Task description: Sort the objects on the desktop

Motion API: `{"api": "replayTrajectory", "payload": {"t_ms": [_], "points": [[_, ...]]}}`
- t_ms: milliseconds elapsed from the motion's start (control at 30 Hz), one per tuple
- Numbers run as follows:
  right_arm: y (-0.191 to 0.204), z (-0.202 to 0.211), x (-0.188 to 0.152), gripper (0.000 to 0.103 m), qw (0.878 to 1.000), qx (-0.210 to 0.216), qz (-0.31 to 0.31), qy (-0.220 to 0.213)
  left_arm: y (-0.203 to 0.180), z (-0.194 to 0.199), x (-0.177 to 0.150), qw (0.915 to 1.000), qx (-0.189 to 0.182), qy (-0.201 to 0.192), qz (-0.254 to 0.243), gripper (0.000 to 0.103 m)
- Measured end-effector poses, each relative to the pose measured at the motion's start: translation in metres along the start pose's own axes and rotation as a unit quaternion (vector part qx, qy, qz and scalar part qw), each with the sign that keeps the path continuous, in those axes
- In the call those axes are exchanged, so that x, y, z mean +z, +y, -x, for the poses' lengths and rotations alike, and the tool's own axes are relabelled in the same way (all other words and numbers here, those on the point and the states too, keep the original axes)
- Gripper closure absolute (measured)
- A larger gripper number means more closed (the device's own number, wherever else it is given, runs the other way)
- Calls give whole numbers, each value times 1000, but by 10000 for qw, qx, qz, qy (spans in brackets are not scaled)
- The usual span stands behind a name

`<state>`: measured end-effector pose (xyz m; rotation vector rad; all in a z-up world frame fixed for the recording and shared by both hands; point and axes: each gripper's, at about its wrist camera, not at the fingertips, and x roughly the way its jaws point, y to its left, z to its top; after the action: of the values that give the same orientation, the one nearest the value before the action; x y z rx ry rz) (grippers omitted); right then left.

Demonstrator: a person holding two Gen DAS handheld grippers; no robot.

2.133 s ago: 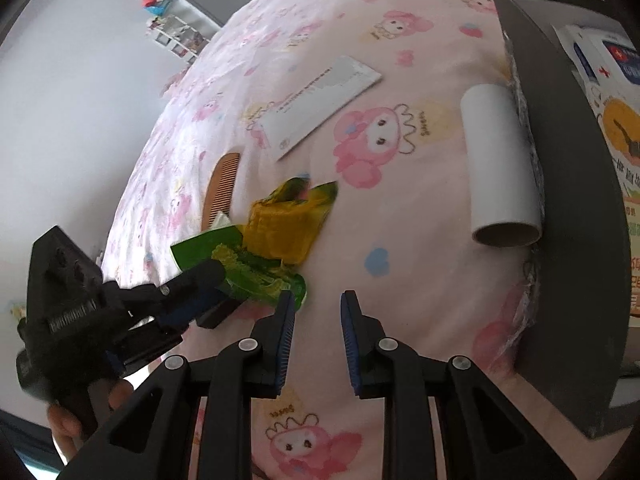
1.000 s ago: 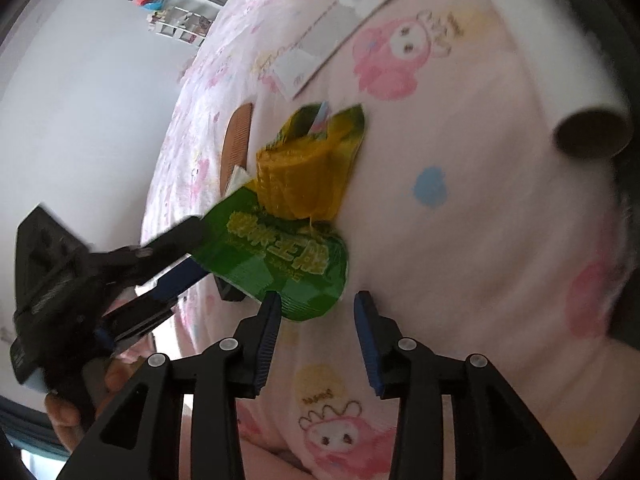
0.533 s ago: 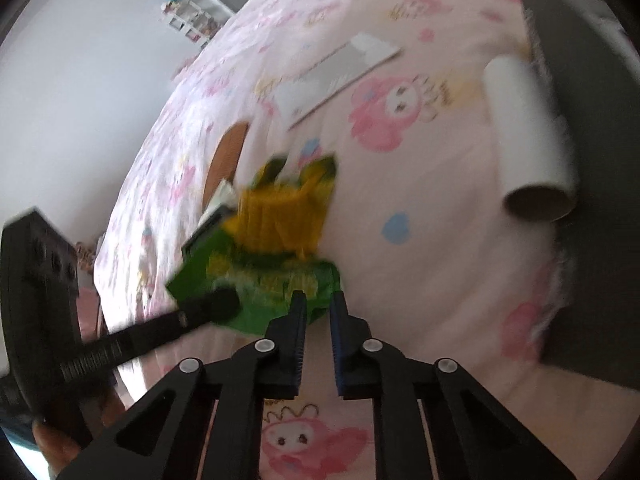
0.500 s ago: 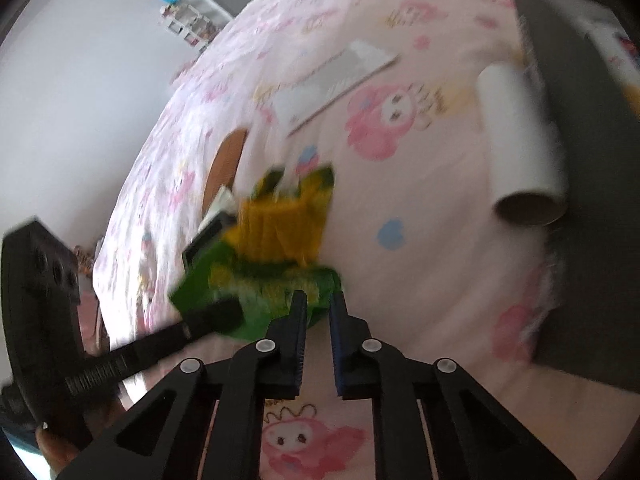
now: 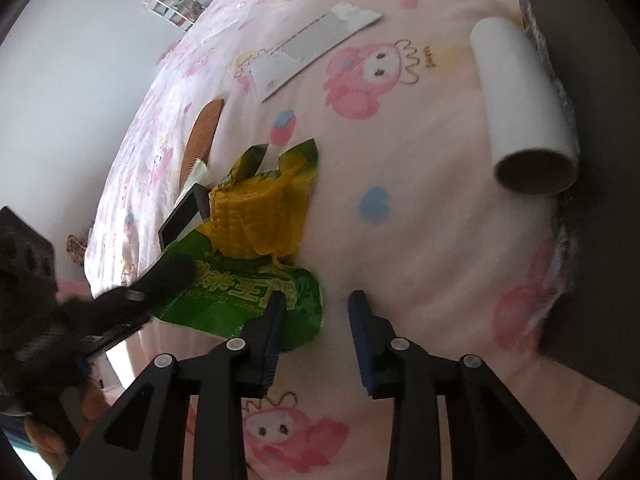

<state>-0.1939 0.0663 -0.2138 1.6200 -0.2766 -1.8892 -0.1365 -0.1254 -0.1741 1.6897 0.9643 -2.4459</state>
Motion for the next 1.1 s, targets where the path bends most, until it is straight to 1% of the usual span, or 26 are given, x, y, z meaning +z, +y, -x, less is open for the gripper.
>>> {"api": "replayTrajectory", "payload": {"t_ms": [33, 67, 100, 133, 200, 300, 367, 433, 467, 500, 533, 567, 633, 667, 733, 800, 867, 900, 967, 1033, 1067, 1100], "points": [[0, -1, 0, 75, 10000, 42, 2, 12, -2, -4, 1, 9999, 139, 20, -56, 93], [3, 0, -2, 77, 9999, -39, 114, -18, -2, -3, 0, 9998, 193, 4, -77, 94], [6, 1, -3, 92, 9996, -125, 228, -50, -2, -3, -1, 9997, 245, -12, -98, 94], [9, 2, -4, 97, 9992, -210, 343, -81, -3, -1, -2, 9997, 226, -21, -115, 94], [17, 6, -7, 97, 9972, -413, 608, -113, -3, 2, -5, 9997, 182, 26, -152, 94], [22, 17, -14, 97, 9950, -665, 739, -125, -6, 4, -15, 9995, 42, 242, -174, 94], [19, 28, -21, 97, 9946, -734, 731, -9, -7, 7, -24, 9990, -64, 398, -181, 93], [14, 34, -25, 96, 9958, -634, 638, 149, -7, 9, -33, 9984, -122, 519, -196, 91], [11, 37, -27, 96, 9963, -583, 591, 228, -5, 9, -35, 9979, -211, 596, -102, 87], [9, 37, -27, 96, 9963, -593, 575, 225, -2, 10, -35, 9978, -260, 611, 1, 81], [8, 37, -27, 96, 9964, -605, 559, 220, 1, 11, -34, 9975, -308, 623, 104, 77], [6, 37, -27, 96, 9964, -617, 544, 215, 5, 14, -29, 9980, -282, 535, 200, 73], [9, 31, -24, 93, 9958, -681, 610, 102, 8, 16, -23, 9984, -300, 376, 296, 73], [9, 31, -22, 92, 9962, -622, 605, 30, 10, 16, -21, 9984, -327, 321, 326, 73], [7, 28, -18, 86, 9973, -469, 560, -71, 12, 14, -19, 9983, -348, 289, 371, 73], [5, 22, -15, 75, 9982, -310, 492, -128, 9, 0, -19, 9977, -326, 439, 409, 73], [2, 17, -13, 71, 9987, -179, 439, -187, 7, -9, -19, 9972, -281, 565, 401, 73], [5, 16, -12, 66, 9982, -182, 498, -280, 6, -11, -19, 9974, -210, 580, 374, 71], [7, 8, -12, 64, 9987, -3, 488, -164, 5, -15, -20, 9976, -131, 595, 343, 66], [13, 5, -17, 64, 9978, -52, 653, -73, 5, -16, -21, 9977, -99, 594, 323, 66], [16, 3, -20, 64, 9972, -78, 737, -28, 3, -17, -22, 9978, -42, 618, 256, 68], [19, 1, -23, 68, 9966, -105, 821, 17, 0, -17, -23, 9979, -92, 617, 165, 82]]}}
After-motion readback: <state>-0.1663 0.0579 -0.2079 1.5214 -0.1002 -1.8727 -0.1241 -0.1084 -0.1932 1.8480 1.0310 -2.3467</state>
